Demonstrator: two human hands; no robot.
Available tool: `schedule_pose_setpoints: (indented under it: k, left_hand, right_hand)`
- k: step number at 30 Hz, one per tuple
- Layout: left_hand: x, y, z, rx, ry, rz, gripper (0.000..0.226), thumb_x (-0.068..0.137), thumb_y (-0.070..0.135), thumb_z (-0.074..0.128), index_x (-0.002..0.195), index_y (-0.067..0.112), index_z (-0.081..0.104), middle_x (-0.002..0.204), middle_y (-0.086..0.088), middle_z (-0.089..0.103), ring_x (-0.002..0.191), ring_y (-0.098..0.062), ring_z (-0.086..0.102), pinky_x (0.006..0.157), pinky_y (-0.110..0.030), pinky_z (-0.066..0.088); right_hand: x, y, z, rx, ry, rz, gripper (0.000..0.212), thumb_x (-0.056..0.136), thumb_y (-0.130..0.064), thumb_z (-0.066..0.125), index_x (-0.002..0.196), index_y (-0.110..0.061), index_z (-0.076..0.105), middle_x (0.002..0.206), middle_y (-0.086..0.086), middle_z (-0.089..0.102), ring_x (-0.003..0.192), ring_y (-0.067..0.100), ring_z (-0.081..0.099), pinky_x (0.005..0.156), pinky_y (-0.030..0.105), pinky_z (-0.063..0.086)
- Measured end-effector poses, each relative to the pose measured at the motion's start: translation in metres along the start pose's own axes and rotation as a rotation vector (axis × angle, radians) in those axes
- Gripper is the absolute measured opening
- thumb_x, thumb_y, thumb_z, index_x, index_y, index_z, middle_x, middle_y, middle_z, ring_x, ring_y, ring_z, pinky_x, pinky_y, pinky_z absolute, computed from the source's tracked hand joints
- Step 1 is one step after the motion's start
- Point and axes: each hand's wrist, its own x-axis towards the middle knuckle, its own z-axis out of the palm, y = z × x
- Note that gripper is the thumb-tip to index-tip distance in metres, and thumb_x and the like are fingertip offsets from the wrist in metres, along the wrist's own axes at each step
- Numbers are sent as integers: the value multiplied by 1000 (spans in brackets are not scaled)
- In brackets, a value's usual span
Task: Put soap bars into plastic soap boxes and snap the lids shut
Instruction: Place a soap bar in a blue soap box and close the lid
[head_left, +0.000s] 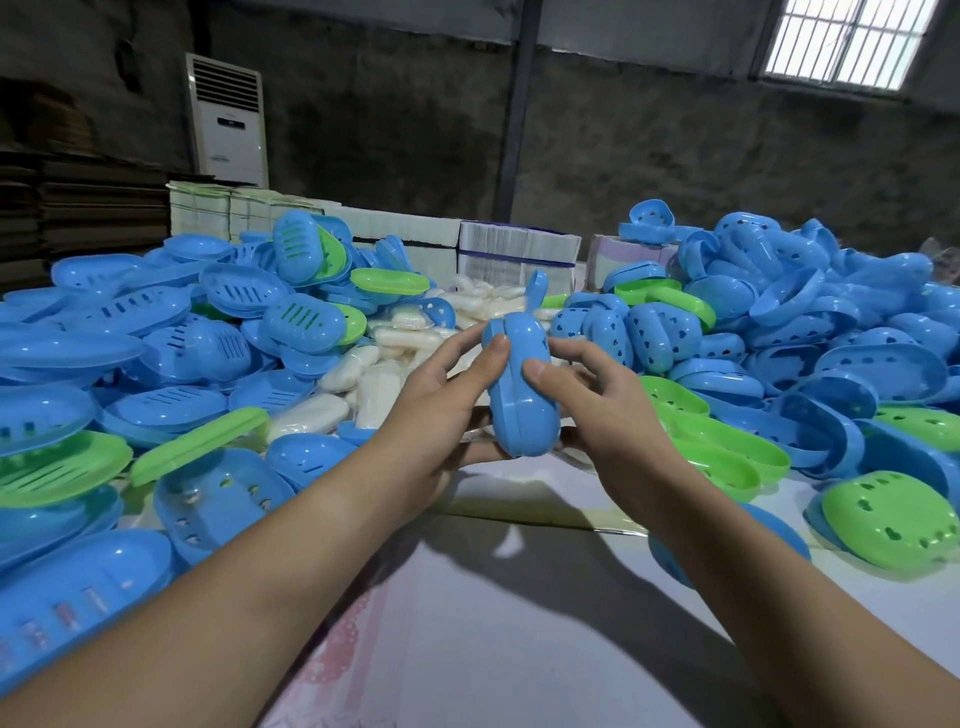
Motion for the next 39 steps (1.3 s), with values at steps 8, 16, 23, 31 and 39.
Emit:
schedule_pose_setpoints:
  k: [8,16,23,31,39]
  left_hand:
    - [0,0,2,24,17,17,55,73,51,70,124,34,63,92,5,79,82,-20,78,62,-42,62]
    - [-2,0,4,49,37,25,62,71,52,71,129,33,60,97,-1,78,87,-21,78,60,-42,62]
    - [-4,-3,8,80,36,59,53,72,54,69,123,40,60,110,-5,75,92,-18,77,63,-40,62]
    - [-3,2,5,-14,7,77,45,72,47,74,115,40,62,104,-2,77,90,-20,77,64,-44,61]
    - [-6,3,6,5,10,79,50,71,46,75,117,33,59,113,-12,74,92,-25,77,63,-43,61]
  right_hand:
    - [-2,0,-1,8,-40,29,33,89,-33,70,120,-22,63,88,-8,75,74,9,67,67,38,49]
    - [-2,-2,-1,29,-61,48,33,89,-32,70,119,-20,62,84,-9,74,68,8,64,63,33,46]
    - [-5,-2,4,57,-7,0,35,86,-29,74,118,-24,64,85,-9,74,81,13,69,77,47,51]
    - [-4,-9,-1,107,-39,-2,44,76,-33,76,118,-26,64,92,-5,76,83,11,73,64,31,59]
    - [-6,-6,1,58,-37,-7,43,73,-40,75,115,-31,65,93,-5,75,85,12,72,74,42,55]
